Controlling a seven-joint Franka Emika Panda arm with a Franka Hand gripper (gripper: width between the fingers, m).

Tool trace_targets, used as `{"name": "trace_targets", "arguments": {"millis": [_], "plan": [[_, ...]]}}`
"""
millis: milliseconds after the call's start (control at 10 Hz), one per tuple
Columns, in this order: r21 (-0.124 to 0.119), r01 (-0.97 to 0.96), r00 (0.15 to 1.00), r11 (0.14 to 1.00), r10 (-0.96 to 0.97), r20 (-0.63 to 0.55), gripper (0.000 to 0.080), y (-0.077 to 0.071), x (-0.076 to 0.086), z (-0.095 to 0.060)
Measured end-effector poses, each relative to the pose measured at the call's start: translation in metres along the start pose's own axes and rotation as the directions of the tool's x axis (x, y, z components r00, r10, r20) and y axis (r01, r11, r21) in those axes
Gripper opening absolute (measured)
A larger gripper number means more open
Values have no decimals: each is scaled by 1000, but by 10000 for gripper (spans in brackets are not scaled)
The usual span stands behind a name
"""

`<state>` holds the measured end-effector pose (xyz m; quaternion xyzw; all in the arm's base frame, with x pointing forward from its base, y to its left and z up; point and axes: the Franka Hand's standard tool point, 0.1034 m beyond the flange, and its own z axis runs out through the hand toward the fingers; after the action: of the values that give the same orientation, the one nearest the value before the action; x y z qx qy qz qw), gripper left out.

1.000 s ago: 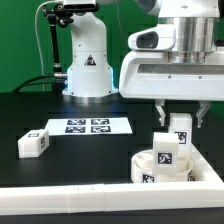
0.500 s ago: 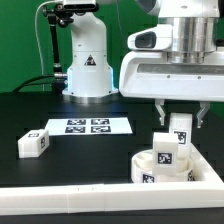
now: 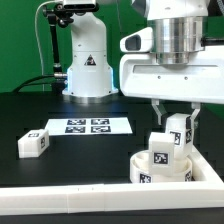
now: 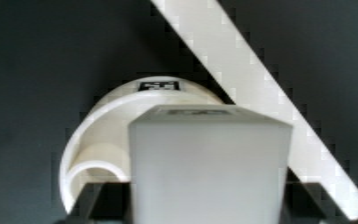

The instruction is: Assemble stool

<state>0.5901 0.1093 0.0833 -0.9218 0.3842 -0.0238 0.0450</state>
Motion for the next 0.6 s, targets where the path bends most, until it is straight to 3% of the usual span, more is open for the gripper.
{"name": "trace_targets", "arguments": {"millis": [600], "plan": [[6,-394,919,919,393,9,340,-2,-3,1]]}}
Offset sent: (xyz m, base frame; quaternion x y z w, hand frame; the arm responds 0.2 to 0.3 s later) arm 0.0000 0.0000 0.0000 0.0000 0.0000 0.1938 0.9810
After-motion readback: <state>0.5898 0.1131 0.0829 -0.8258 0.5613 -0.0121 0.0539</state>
